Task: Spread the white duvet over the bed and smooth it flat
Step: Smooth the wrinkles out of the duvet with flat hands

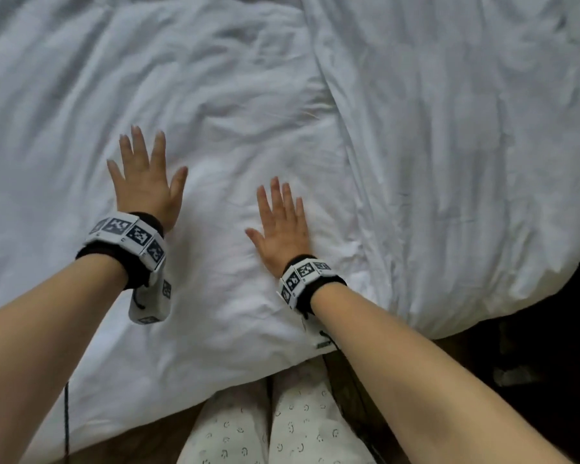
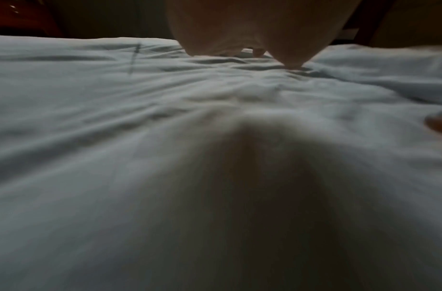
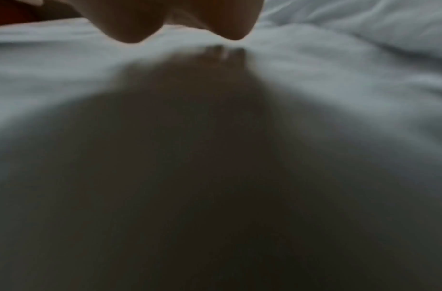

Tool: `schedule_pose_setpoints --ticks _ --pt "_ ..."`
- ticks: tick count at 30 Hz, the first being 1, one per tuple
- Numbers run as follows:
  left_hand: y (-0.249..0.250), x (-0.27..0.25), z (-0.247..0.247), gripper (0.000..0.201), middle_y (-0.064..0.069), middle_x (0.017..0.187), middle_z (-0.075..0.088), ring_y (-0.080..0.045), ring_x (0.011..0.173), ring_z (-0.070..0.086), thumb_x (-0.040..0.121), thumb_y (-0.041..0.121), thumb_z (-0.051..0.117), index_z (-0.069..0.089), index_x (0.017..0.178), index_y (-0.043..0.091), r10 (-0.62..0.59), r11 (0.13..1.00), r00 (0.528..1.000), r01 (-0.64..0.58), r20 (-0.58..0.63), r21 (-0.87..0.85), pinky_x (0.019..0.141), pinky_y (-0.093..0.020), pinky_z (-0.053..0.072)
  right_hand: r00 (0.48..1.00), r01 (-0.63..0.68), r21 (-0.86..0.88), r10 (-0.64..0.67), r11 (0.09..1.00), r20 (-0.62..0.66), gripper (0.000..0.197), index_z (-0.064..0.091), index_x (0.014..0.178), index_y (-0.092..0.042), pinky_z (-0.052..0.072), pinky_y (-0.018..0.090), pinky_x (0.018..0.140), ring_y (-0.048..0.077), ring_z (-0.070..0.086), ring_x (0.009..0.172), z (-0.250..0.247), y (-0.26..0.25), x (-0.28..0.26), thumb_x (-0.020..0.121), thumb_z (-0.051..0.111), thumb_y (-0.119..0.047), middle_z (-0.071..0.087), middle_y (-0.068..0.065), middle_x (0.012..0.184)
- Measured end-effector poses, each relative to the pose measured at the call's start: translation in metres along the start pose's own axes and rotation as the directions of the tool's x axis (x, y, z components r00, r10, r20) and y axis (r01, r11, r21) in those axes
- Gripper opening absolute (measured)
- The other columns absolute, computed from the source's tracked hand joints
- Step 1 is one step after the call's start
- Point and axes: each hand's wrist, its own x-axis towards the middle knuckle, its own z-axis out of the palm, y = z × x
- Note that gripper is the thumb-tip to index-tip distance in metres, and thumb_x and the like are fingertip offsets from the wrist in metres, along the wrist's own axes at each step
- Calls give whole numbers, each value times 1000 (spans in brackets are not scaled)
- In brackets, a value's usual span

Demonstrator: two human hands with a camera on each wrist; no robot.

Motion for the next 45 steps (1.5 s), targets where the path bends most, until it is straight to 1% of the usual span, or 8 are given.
schedule_pose_setpoints --ticks 3,6,8,14,17,23,36,45 --pt "-10 -13 13 62 -9 160 -8 -26 148 -9 99 40 30 5 151 18 -5 999 998 2 55 46 118 -48 -4 952 269 -49 -258 962 162 73 -3 151 -18 -5 51 118 26 -15 146 50 -6 -37 95 29 -52 -24 5 153" --pt "-24 -20 14 65 -6 159 -12 -23 148 -12 98 42 28 -2 151 20 37 989 990 -55 133 135 118 -46 -6 825 544 -148 -495 826 271 70 16 149 -21 4 48 115 29 16 145 88 2 -89 89 20 -56 7 10 159" --pt "-34 -18 4 65 -3 159 -15 -21 147 -14 98 45 25 -5 151 22 45 982 987 -72 157 175 118 -45 -7 809 579 -191 -531 793 252 73 4 151 -23 1 44 115 29 13 144 87 12 -99 89 20 -56 -10 11 159" --pt "-43 10 -61 64 -3 158 -17 -20 147 -16 98 45 22 -5 151 21 -71 992 996 65 56 112 118 -46 -8 978 209 -90 -211 974 -8 66 1 151 -27 0 37 115 23 -9 146 -20 47 -3 93 8 -59 -20 3 156" --pt "-42 31 -95 64 -3 158 -17 -20 147 -16 98 44 23 -5 151 21 -103 992 995 102 4 70 118 -45 -8 993 71 -28 -73 997 -92 78 -5 150 -25 -10 36 118 23 -13 147 -97 55 61 85 -3 -67 -23 2 153" --pt "-50 77 -145 63 -4 160 -8 -19 148 -9 99 41 28 2 151 19 -192 980 979 187 -70 -70 119 -45 -3 946 -99 173 147 980 -289 63 3 152 -20 -2 36 121 22 -8 148 -201 42 160 99 31 -42 -10 8 159" --pt "-126 193 -121 71 -1 160 -9 -24 148 -4 95 43 42 3 151 26 -392 904 907 411 156 -119 116 -56 13 961 -36 52 49 998 -274 65 1 151 -21 -4 36 121 21 -9 148 -222 8 301 99 32 -43 -9 6 160" --pt "-136 248 -111 70 -5 159 -14 -23 147 -13 95 44 38 1 151 25 -254 964 967 255 24 -76 118 -46 -3 968 -42 -9 38 999 -249 67 0 151 -20 -7 42 119 25 -11 148 -210 -25 363 98 32 -44 -11 9 159"
